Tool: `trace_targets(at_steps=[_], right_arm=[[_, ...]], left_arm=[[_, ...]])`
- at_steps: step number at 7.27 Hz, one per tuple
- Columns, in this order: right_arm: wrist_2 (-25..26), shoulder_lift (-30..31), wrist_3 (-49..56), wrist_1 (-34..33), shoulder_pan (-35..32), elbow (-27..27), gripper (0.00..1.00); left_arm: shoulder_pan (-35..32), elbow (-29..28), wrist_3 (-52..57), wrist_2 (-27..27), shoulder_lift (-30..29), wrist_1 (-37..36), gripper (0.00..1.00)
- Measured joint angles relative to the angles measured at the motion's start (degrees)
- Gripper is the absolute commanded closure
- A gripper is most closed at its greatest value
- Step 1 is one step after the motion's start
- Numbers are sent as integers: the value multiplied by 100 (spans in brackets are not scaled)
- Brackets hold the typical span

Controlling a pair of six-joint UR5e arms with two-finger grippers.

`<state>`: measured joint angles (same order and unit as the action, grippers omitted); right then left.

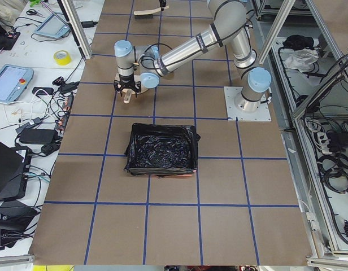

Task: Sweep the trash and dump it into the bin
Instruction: 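Close the left gripper on the dustpan while the right grasps and lifts the brush, then sweep the sponge piece into the dustpan with the brush in the right gripper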

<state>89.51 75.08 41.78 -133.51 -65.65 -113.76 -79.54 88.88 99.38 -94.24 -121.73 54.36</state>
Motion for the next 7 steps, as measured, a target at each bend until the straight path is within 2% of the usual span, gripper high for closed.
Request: trace_targets(at_steps=[1,4,6,7], right_arm=[[4,3,-22,17,0,0,84],[-51,117,-456,245,-63,203,96],[-193,355,-1274,1031,-399,580,97],[-208,484,-1921,1301,-778,690,98]], left_arm=[[0,2,13,9,0,-19,100],[0,12,24,15,11,-30,100],[0,21,28,17,17,-30,100],[0,22,29,16,18,-30,100]])
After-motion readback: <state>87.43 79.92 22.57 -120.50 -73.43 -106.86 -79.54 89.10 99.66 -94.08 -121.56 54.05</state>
